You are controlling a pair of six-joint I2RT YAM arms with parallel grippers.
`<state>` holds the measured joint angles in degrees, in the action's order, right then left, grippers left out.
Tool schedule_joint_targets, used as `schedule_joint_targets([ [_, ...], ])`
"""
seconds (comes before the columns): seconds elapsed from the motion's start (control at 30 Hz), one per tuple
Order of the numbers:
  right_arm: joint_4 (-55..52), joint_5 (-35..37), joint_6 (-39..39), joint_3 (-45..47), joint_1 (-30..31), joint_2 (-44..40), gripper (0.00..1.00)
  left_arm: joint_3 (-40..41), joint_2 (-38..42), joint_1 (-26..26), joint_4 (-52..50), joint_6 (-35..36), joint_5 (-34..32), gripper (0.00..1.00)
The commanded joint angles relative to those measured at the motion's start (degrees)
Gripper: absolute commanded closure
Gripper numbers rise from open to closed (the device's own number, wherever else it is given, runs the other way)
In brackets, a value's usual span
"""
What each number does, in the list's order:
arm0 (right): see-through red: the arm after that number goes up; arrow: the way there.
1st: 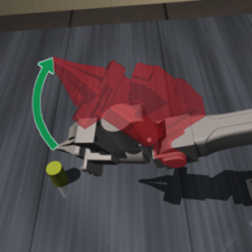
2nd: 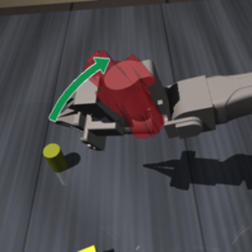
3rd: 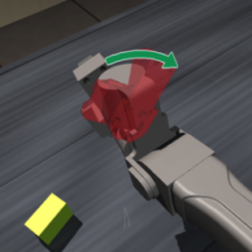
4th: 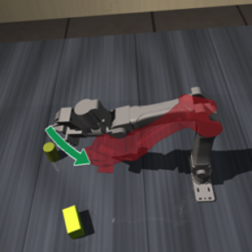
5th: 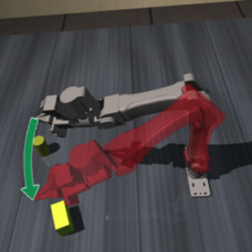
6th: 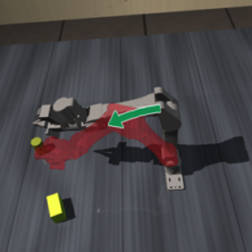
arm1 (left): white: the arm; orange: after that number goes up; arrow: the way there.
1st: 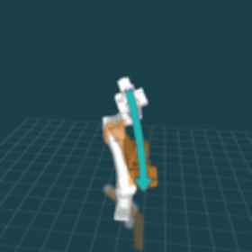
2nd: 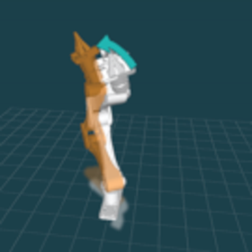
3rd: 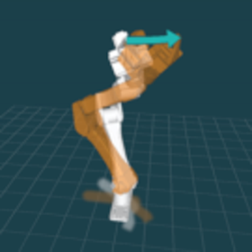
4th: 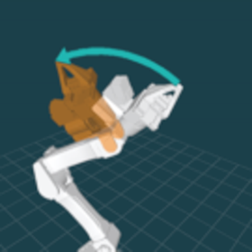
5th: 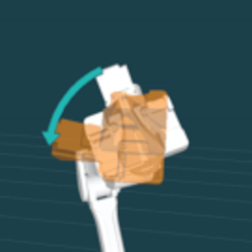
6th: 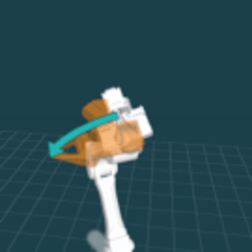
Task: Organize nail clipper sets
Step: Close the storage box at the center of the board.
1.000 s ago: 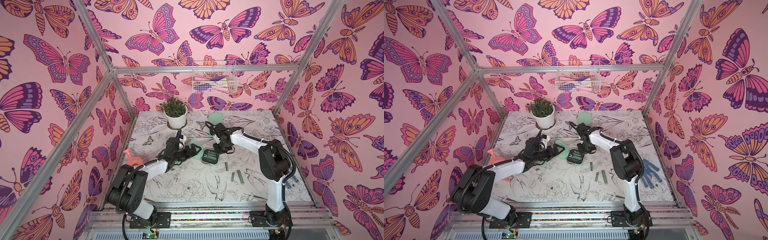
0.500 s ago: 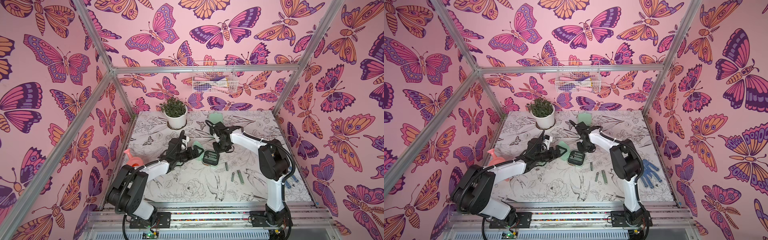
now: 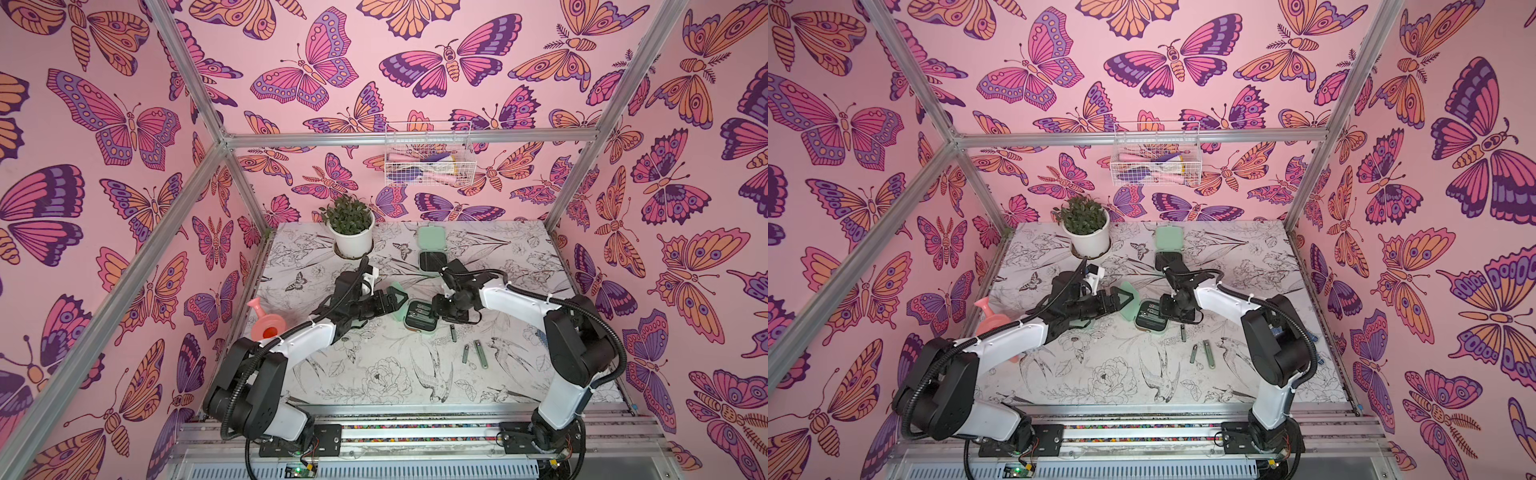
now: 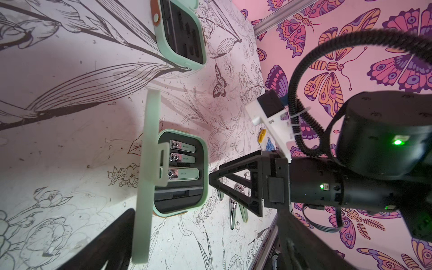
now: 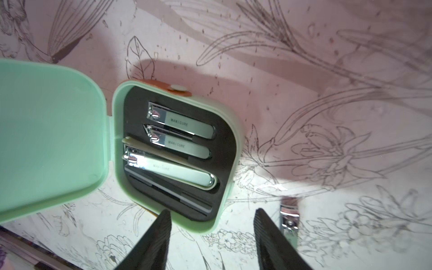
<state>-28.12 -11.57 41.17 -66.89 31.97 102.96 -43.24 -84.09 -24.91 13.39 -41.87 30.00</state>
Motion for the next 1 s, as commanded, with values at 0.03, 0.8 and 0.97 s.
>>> schedule_joint_targets([
  [0.03,7.67,-2.4,7.39,2.24,-0.16,0.07,0.42,-1.29,-0.09,-0.62,-1.61,1.88,-0.14,0.05],
  [0.8,30.49,2.52,15.89,23.9,-3.47,-12.46,0.25,-9.17,-8.82,-9.08,-0.38,0.21,0.59,0.05],
  [0.97,27.97,1.51,12.32,25.59,-6.59,-20.89,0.17,-10.95,-11.35,-9.97,-0.38,-0.05,0.8,0.05],
])
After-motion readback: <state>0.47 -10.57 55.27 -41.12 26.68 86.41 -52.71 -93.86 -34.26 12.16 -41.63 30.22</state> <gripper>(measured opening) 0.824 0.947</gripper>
